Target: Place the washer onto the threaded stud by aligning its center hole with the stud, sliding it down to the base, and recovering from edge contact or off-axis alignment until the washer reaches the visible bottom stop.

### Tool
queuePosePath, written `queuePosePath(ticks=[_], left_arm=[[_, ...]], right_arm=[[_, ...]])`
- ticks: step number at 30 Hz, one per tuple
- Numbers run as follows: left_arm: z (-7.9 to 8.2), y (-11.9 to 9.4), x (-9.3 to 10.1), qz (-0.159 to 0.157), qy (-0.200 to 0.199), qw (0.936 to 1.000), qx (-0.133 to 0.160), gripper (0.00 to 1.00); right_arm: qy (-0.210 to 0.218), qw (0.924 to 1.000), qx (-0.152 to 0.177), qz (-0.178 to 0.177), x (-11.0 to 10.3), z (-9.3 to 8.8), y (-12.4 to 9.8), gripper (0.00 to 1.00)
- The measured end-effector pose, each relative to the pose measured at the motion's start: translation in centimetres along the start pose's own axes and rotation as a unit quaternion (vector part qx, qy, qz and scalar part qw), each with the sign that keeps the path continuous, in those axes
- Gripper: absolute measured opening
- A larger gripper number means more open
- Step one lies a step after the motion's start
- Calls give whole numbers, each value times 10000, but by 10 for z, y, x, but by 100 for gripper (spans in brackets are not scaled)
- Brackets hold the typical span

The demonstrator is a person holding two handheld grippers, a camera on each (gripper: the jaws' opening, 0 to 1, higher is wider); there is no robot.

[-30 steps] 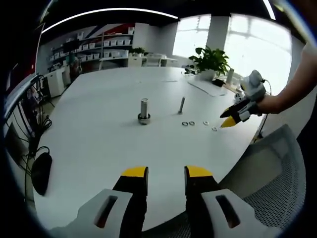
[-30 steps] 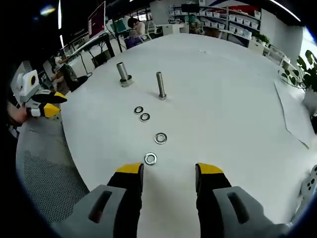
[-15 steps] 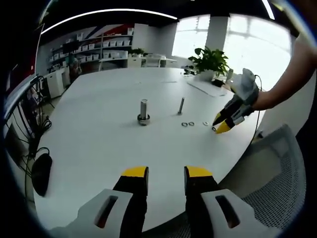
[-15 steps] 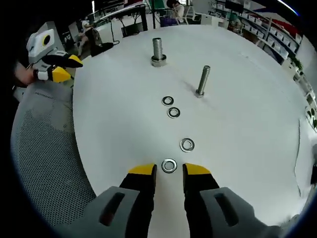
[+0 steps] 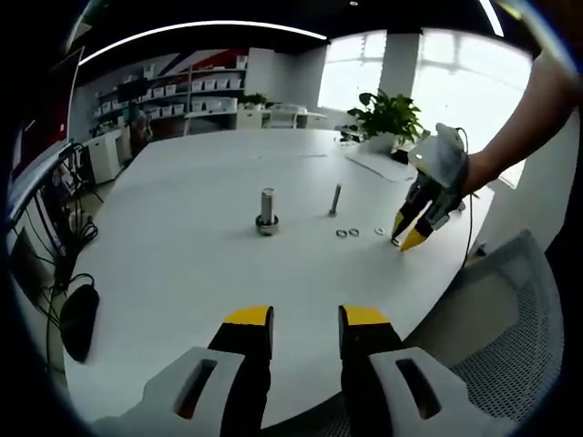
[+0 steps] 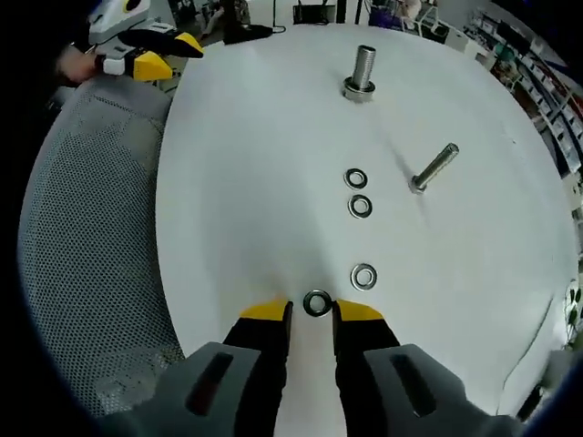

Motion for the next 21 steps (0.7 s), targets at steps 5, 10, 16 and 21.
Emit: queuePosePath(ticks=[5,10,16,21], left_arm=[[1,-1,0,8,0,10000,57,26],[3,-2,0,-4,-12,10000,98,26],[5,-3,-1,6,-39,9999,157,26],[4,-2,-1,5,-33,9999,138,26]], right_arm=[[-271,9991,-316,35,-1,2,1,19],[-395,9978,-530,75,1,2,2,16],[-222,9985,-504,-59,0,3,0,14],[147,9996,-217,-135,1,1,-1,14]])
Point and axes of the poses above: the point that each gripper's makers call its tool centre point, and the gripper's own axes: y roughly forward along the fingers, x roughly to its right, z roughly out of its top, the point moved 1 cm from there along -y, roughly backward along the fingers, and after that the axes turned 6 degrees about y, right-handed, at the moved point
